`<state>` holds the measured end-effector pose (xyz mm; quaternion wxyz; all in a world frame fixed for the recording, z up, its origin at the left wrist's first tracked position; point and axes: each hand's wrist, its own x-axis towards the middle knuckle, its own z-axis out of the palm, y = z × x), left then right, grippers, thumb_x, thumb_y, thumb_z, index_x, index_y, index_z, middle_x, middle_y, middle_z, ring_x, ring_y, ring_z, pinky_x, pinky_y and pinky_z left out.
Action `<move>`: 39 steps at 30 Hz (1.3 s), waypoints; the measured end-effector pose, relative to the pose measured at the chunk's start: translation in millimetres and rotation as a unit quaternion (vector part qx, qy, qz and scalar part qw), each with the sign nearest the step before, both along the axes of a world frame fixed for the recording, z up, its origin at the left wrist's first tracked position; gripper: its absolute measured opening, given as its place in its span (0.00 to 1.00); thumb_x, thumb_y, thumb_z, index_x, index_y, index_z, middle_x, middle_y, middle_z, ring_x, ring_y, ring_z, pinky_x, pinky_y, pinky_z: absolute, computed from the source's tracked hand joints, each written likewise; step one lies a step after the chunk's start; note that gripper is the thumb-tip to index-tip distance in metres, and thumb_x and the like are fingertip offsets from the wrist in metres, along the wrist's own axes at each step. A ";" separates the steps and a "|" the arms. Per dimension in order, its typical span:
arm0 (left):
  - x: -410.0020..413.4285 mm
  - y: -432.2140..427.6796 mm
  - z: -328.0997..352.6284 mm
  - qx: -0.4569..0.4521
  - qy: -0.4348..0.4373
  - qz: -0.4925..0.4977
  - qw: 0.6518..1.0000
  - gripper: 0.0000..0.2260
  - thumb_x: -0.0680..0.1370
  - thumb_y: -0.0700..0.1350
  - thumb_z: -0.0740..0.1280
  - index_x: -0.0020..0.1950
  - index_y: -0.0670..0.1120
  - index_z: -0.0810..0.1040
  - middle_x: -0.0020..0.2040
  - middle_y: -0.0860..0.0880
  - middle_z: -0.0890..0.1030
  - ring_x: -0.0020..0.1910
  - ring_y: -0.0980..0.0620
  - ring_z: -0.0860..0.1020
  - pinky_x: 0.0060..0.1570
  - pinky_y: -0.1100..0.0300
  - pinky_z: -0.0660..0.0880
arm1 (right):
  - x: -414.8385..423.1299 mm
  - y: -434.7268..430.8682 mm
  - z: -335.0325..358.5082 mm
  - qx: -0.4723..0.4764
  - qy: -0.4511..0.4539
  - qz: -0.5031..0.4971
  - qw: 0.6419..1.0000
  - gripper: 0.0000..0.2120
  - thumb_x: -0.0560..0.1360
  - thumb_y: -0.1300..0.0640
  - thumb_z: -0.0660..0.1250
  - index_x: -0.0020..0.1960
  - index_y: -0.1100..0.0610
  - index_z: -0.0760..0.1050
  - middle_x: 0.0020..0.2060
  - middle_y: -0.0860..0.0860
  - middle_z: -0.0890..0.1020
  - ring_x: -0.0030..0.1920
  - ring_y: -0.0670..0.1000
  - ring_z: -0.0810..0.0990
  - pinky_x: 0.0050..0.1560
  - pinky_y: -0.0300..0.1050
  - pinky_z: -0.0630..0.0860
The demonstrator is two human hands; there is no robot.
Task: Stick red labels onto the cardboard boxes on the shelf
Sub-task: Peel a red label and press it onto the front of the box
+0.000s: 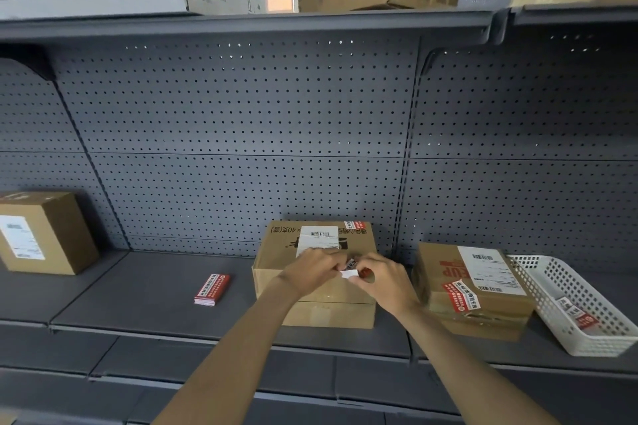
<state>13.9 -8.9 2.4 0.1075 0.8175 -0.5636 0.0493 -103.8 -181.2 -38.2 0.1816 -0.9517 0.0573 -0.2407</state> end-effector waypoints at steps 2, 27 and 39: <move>0.4 -0.3 -0.3 0.002 0.010 0.004 1.000 0.04 0.81 0.42 0.65 0.48 0.47 0.70 0.46 0.47 0.80 0.44 0.45 0.78 0.47 0.49 0.75 | -0.7 -3.6 4.3 0.042 0.015 0.008 0.999 0.09 0.73 0.46 0.74 0.44 0.51 0.81 0.46 0.39 0.81 0.43 0.42 0.80 0.47 0.35 0.75; -9.3 -17.1 7.6 -0.041 0.104 0.143 0.983 0.09 0.77 0.52 0.71 0.54 0.51 0.80 0.55 0.53 0.80 0.52 0.51 0.77 0.45 0.58 0.65 | 3.2 -16.1 20.9 -0.015 0.055 0.018 0.998 0.08 0.81 0.46 0.64 0.49 0.50 0.72 0.38 0.43 0.82 0.35 0.47 0.80 0.40 0.47 0.78; -5.6 -18.7 13.6 -0.042 0.143 0.149 0.978 0.08 0.79 0.53 0.68 0.52 0.49 0.77 0.52 0.51 0.82 0.51 0.49 0.79 0.48 0.54 0.71 | -1.3 -25.4 20.6 0.028 0.077 0.039 0.996 0.07 0.82 0.47 0.62 0.55 0.49 0.75 0.51 0.43 0.85 0.50 0.44 0.84 0.51 0.47 0.81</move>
